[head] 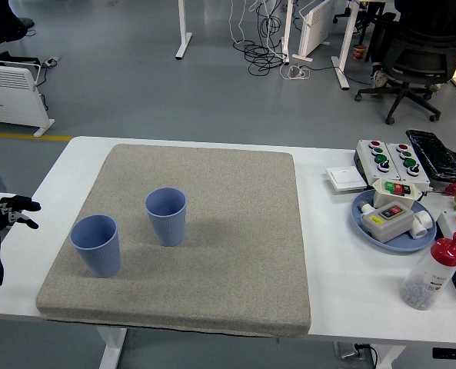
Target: Push cup pick cup insert cup
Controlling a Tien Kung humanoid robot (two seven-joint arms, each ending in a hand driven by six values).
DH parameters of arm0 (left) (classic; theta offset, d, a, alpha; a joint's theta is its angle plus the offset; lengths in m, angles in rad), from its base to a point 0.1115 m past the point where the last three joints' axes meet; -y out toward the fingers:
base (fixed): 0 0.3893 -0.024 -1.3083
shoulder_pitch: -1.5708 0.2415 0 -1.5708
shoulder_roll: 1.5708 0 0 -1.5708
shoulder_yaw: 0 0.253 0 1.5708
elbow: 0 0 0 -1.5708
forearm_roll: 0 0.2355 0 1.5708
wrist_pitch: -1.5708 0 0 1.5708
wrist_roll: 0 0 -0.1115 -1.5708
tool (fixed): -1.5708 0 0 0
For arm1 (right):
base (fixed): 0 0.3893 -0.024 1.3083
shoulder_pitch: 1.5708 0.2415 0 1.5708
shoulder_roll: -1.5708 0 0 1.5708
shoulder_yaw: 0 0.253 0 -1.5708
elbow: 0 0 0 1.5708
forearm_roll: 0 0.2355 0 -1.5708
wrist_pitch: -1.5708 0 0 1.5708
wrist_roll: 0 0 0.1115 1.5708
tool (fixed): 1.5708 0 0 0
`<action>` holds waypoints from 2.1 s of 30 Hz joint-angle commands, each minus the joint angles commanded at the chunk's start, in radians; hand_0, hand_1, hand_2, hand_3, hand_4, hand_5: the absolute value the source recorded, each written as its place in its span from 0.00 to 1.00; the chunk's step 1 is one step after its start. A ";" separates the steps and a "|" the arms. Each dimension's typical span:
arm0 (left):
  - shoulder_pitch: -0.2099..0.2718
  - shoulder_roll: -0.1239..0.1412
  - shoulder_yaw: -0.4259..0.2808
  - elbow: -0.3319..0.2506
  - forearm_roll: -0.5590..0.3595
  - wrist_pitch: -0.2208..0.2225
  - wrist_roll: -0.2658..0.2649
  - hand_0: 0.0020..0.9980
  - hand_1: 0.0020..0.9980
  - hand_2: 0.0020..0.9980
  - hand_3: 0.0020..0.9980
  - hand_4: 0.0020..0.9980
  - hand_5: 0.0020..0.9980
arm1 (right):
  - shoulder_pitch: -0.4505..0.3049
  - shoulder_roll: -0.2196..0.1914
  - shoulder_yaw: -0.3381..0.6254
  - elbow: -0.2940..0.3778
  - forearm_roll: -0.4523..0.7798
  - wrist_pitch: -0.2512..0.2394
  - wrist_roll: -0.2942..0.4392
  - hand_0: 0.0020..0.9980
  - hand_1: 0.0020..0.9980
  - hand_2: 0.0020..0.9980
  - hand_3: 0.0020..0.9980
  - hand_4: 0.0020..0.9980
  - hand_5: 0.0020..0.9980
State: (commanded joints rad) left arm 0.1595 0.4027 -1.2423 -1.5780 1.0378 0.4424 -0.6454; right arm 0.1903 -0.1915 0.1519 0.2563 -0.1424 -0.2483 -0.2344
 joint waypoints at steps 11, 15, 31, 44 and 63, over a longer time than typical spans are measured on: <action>0.007 0.014 0.128 0.114 0.062 0.001 0.000 0.44 0.52 0.53 0.48 0.54 1.00 | -0.005 0.002 0.010 0.000 -0.016 0.001 -0.005 0.69 0.62 0.63 0.54 0.09 0.47; 0.000 0.002 0.140 0.145 0.075 -0.010 0.000 0.44 0.52 0.53 0.48 0.54 1.00 | -0.008 0.003 0.013 0.000 -0.021 0.001 -0.007 0.69 0.62 0.63 0.54 0.09 0.47; -0.110 -0.005 0.223 0.258 0.068 -0.086 0.006 0.58 0.57 0.59 0.54 0.54 1.00 | -0.015 0.004 0.008 0.001 -0.014 0.000 -0.004 0.69 0.62 0.63 0.54 0.09 0.47; -0.193 -0.013 0.264 0.371 0.070 -0.108 0.012 0.60 0.57 0.59 0.54 0.54 1.00 | -0.006 0.006 0.000 0.001 0.002 -0.001 0.000 0.69 0.62 0.63 0.54 0.09 0.47; -0.270 -0.041 0.309 0.479 0.042 -0.118 0.021 0.65 0.64 0.61 0.55 0.54 1.00 | -0.004 0.006 0.003 0.001 0.002 -0.001 0.000 0.69 0.62 0.63 0.54 0.09 0.47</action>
State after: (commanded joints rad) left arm -0.1109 0.3612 -0.9335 -1.0990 1.0800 0.3240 -0.6242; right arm 0.1868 -0.1851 0.1547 0.2571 -0.1407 -0.2492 -0.2348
